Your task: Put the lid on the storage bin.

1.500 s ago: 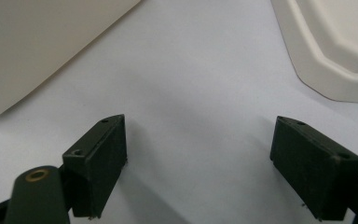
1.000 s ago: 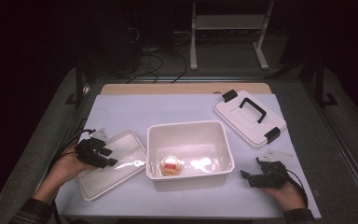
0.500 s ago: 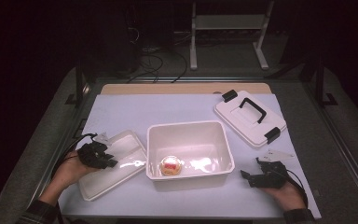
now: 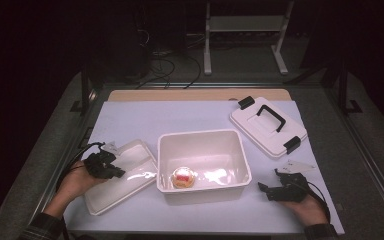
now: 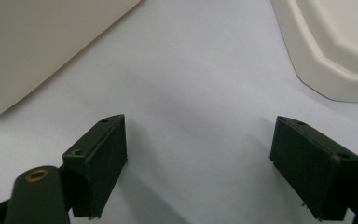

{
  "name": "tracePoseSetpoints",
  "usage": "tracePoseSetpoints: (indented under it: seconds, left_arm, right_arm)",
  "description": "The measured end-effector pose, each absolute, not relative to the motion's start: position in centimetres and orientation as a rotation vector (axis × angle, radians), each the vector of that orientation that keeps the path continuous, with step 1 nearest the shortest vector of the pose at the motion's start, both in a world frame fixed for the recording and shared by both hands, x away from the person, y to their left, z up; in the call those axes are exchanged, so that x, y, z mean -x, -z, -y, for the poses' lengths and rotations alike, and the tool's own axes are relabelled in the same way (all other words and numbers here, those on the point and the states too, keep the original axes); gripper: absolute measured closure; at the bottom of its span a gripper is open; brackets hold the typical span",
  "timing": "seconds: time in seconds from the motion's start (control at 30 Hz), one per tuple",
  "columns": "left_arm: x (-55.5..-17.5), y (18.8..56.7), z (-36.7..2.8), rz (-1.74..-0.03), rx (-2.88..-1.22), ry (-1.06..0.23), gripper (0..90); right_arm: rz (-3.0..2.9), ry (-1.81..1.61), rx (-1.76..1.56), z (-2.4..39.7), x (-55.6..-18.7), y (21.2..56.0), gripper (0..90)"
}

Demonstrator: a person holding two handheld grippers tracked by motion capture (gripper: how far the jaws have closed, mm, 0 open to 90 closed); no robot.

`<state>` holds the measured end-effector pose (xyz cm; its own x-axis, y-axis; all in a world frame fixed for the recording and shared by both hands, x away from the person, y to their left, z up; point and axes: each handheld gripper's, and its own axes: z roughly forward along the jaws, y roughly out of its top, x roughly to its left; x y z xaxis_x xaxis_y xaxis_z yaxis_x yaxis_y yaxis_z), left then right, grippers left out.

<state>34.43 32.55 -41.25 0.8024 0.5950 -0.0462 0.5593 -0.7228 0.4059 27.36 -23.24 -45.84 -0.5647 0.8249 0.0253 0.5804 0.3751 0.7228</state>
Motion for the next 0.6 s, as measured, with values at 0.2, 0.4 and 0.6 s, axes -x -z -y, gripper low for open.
tracePoseSetpoints:
  seconds: [0.2, 0.4, 0.6]
  left_arm:
    - [-34.2, 40.8, -32.8, -0.870, -2.596, -0.104, 88.8]
    - [-34.0, 39.5, -33.4, -0.874, -2.576, -0.093, 88.8]
    - [-33.9, 37.8, -33.9, -0.872, -2.567, -0.100, 88.8]
  right_arm:
    - [-2.300, -1.002, -1.229, 23.2, -27.4, 45.8, 17.8]
    - [-2.300, -1.002, -1.227, 23.2, -27.4, 45.8, 17.8]
    - [-2.300, -1.002, -1.227, 23.2, -27.4, 45.8, 17.8]
